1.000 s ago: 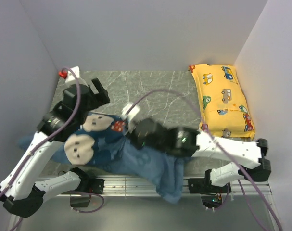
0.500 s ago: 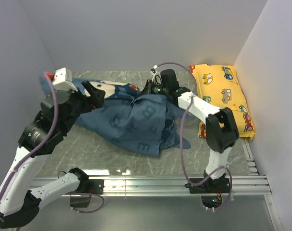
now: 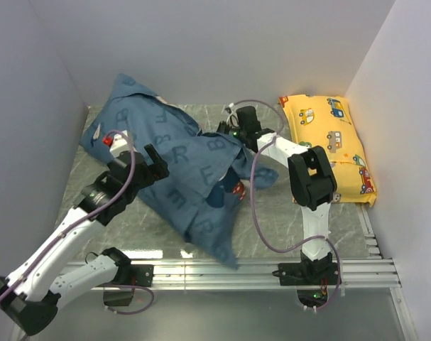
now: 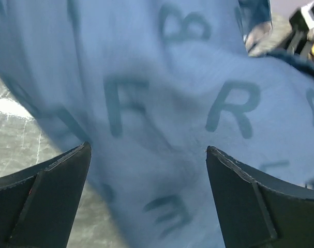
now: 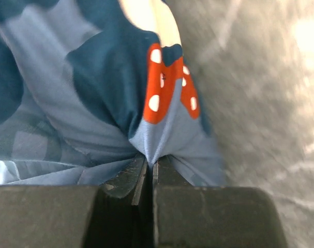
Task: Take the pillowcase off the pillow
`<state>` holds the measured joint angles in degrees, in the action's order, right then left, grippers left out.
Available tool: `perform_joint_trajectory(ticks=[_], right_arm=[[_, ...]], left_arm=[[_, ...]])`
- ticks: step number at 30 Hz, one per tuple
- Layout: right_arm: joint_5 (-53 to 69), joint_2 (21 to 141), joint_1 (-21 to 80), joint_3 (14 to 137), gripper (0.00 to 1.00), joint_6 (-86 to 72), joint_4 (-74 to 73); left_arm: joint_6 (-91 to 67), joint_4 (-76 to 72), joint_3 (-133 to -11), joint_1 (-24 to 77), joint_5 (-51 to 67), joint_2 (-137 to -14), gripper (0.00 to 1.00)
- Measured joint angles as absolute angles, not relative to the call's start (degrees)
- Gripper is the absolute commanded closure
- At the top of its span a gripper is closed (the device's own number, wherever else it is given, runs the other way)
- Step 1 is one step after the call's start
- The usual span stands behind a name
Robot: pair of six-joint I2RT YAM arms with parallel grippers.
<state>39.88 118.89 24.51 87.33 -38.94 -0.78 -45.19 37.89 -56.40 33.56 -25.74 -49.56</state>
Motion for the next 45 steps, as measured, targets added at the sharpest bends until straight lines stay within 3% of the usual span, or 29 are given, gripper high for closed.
perform_joint_trajectory(ticks=[7,10,11,14,18,19,22,25,27,32,35,39,40,43,45], right_arm=[[38.85,120.03,26.09,85.45,0.99,-35.29,-8.78],[37.36,119.61,26.33,85.52,0.72,-33.47,-11.03],[36.36,119.09,26.39,85.69,0.56,-32.8,-12.14],[31.77,116.51,26.28,86.37,0.37,-30.79,-16.14],[24.88,110.41,26.28,89.1,0.23,-29.04,-21.74],[23.16,108.31,26.28,89.89,0.21,-28.84,-22.52],[18.57,100.12,26.3,90.59,0.19,-28.88,-23.31],[15.11,91.74,26.5,90.17,0.18,-28.99,-22.96],[12.84,85.54,27.22,87.57,0.18,-29.04,-21.98],[2.92,70.08,39.46,70.26,0.16,-29.19,-18.41],[-2.44,64.45,53.21,58.24,0.15,-31.24,-16.64],[-10.0,61.6,65.52,46.63,0.13,-35.86,-16.05],[-11.38,61.78,67.37,44.93,0.13,-36.93,-15.73],[-14.02,63.92,69.1,43.03,0.16,-39.24,-13.61],[-15.2,65.56,68.9,43.03,0.36,-39.59,-11.57]], left_arm=[[-47.7,31.4,-55.51,32.93,-28.8,-57.3,0.01],[-47.86,29.52,-55.51,32.51,-29.89,-59.96,0.06],[-47.92,29.19,-55.51,32.4,-30.2,-60.86,0.08],[-48.45,28.84,-55.51,32.29,-31.07,-62.85,0.15],[-49.39,27.64,-54.5,32.14,-31.68,-62.65,0.41],[-49.43,27.51,-54.19,32.03,-31.81,-62.46,0.59],[-49.45,27.03,-54.13,31.81,-31.86,-62.57,0.82],[-49.04,27.03,-54.39,31.79,-31.9,-63.31,0.97],[-48.75,26.98,-54.65,31.77,-31.9,-63.9,0.99],[-47.57,27.2,-55.64,31.31,-31.9,-64.03,0.99],[-46.94,27.18,-56.42,30.98,-31.7,-64.03,0.91],[-45.17,27.24,-56.95,30.83,-29.8,-64.01,0.66],[-44.64,27.22,-57.1,30.83,-29.23,-64.01,0.53],[-43.24,27.27,-57.69,30.85,-26.37,-63.96,0.32],[-42.35,27.51,-58.19,31.46,-24.97,-63.86,0.26]])
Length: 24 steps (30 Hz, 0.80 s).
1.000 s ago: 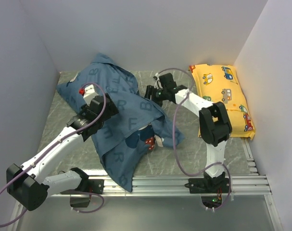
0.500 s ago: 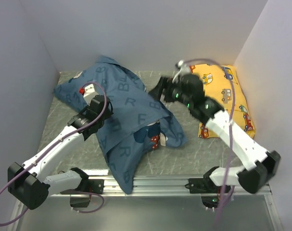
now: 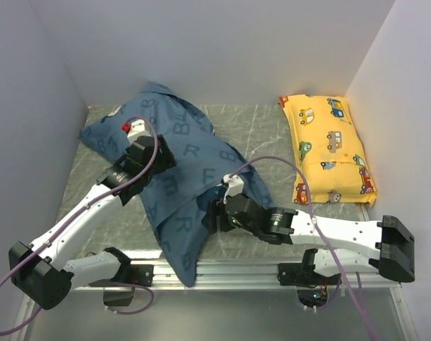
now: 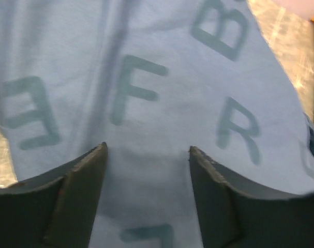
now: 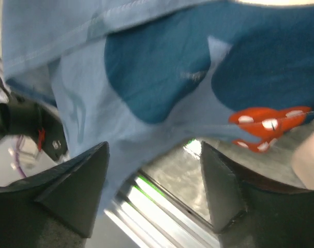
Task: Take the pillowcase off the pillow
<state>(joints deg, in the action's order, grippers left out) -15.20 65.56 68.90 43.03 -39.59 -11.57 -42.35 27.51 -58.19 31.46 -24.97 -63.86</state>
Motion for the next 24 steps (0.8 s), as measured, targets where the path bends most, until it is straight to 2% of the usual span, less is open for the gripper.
perform_joint_trajectory(ticks=[1,2,5,7,11,13,14,17,22,24], right_arm=[[-15.57,66.26,68.55,43.03,0.5,-39.7,-10.57],[-15.57,66.78,67.9,43.03,0.72,-39.79,-9.87],[-14.79,66.48,63.94,42.68,0.94,-39.9,-8.34],[-12.29,65.25,58.98,41.91,1.0,-39.57,-6.92],[-9.76,61.84,48.42,40.75,1.0,-38.57,-6.98],[-7.9,60.55,44.07,40.8,0.92,-37.76,-7.01],[-6.74,60.01,42.54,40.82,0.75,-37.41,-7.14],[-4.03,59.07,41.36,40.91,0.46,-36.4,-7.51],[-4.21,57.63,51.46,40.64,0.22,-36.99,-7.53],[-5.58,57.36,57.76,39.88,0.19,-38.22,-6.44]], left_arm=[[-42.0,27.83,-58.52,32.08,-24.6,-63.81,0.22],[-41.47,28.38,-58.98,33.12,-24.38,-63.75,0.21],[-40.6,30.13,-60.47,37.21,-24.12,-63.46,0.17],[-40.12,31.14,-60.88,40.14,-24.21,-62.96,0.17],[-39.81,33.43,-60.88,44.01,-24.27,-61.12,0.15],[-39.79,34.41,-60.88,45.82,-24.47,-60.34,0.14],[-39.79,35.07,-60.88,46.81,-25.02,-60.2,0.14],[-39.83,36.86,-60.88,49.32,-26.3,-60.6,0.14],[-39.92,38.96,-60.88,50.72,-28.47,-60.97,0.13],[-39.99,39.09,-60.88,50.7,-29.26,-60.97,0.13]])
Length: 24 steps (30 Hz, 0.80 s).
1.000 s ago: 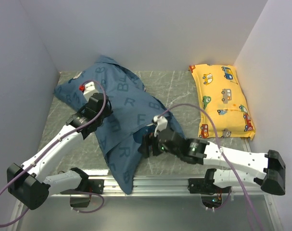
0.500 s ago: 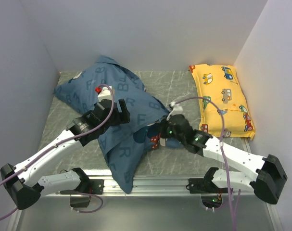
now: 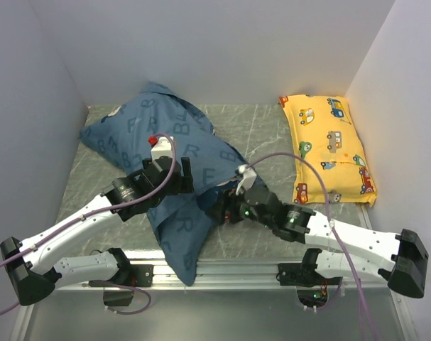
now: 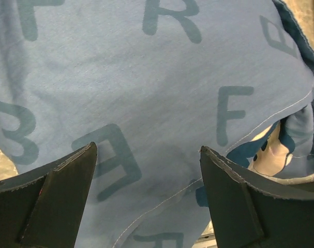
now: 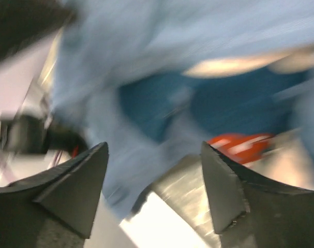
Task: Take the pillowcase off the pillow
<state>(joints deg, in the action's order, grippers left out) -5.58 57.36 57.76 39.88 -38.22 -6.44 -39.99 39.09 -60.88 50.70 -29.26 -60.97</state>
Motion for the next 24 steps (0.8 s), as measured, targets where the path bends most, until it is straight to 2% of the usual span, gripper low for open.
perform_joint_trajectory(ticks=[3,6,7,9,10,11,15,21,24], right_arm=[[-6.87,59.24,63.42,39.11,0.19,-39.88,-4.93],[-7.99,63.94,65.08,38.89,0.32,-41.54,-2.72],[-8.23,65.78,65.21,38.85,0.51,-42.24,-2.04],[-8.75,68.82,65.21,38.85,0.75,-43.07,-0.99],[-9.06,70.0,65.06,38.85,0.91,-43.42,-0.64],[-9.37,70.76,64.82,38.85,0.98,-43.66,-0.47],[-9.41,70.17,61.69,38.76,1.0,-44.05,-0.69],[-7.94,60.34,47.88,36.14,1.0,-42.28,-3.6],[-8.4,57.98,45.67,36.56,1.0,-40.77,-4.75]], left_arm=[[-40.01,39.59,-60.88,50.72,-29.82,-61.01,0.13],[-39.99,40.1,-60.88,50.72,-29.89,-61.17,0.13],[-39.97,40.18,-60.88,50.72,-29.87,-61.28,0.13],[-39.9,40.25,-60.88,50.72,-29.85,-61.39,0.13],[-39.86,40.29,-60.88,50.72,-29.85,-61.39,0.13],[-39.79,40.29,-60.88,50.72,-29.8,-61.39,0.13],[-39.18,40.49,-60.88,50.72,-29.19,-61.39,0.12],[-36.73,40.56,-61.01,51.59,-26.61,-61.67,0.11],[-35.57,40.07,-62.0,53.25,-25.78,-63.22,0.11]])
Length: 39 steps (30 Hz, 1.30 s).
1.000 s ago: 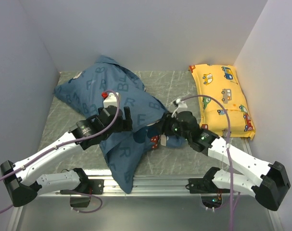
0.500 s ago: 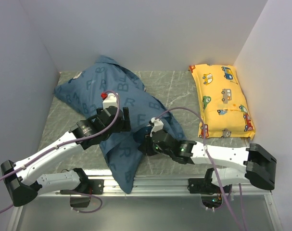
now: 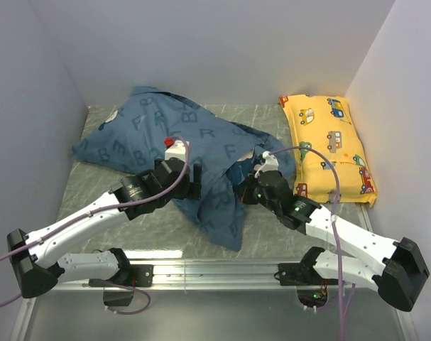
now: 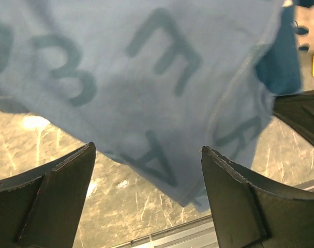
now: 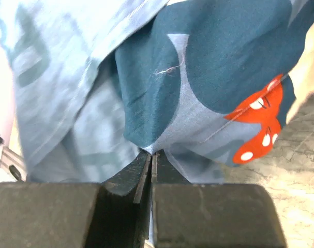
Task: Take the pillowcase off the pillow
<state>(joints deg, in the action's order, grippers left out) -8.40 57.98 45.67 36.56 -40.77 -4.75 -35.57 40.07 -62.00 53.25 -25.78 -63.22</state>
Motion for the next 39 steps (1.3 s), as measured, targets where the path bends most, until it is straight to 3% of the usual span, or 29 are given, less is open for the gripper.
perform_joint_trajectory(ticks=[20,23,26,27,29,30,33,39], right_arm=[[-7.42,54.43,45.74,34.2,1.0,-39.94,-7.25],[-7.66,53.43,45.71,33.19,1.0,-39.97,-7.84],[-7.86,52.56,45.71,32.38,1.0,-39.97,-8.38],[-7.92,52.23,45.74,32.23,1.0,-39.97,-8.51],[-8.03,51.57,45.71,32.1,1.0,-39.97,-8.67],[-8.14,51.29,45.71,31.99,1.0,-39.97,-8.64],[-8.62,50.09,45.74,31.27,1.0,-39.97,-8.93],[-9.58,48.82,45.69,29.06,1.0,-40.21,-9.56]], left_arm=[[-32.21,41.39,-73.56,59.94,-35.11,-85.01,0.11],[-32.69,43.27,-75.33,60.1,-37.91,-86.94,0.19],[-34.0,45.39,-76.9,60.2,-41.01,-88.03,0.39],[-34.37,45.8,-77.14,60.27,-41.91,-88.05,0.54],[-35.09,47.4,-77.93,60.36,-44.05,-88.05,0.63],[-35.27,47.9,-78.26,60.34,-44.95,-88.05,0.73],[-35.9,49.52,-79.5,59.9,-47.27,-88.05,0.9],[-36.1,50.11,-80.05,54.48,-48.29,-87.5,1.0]])
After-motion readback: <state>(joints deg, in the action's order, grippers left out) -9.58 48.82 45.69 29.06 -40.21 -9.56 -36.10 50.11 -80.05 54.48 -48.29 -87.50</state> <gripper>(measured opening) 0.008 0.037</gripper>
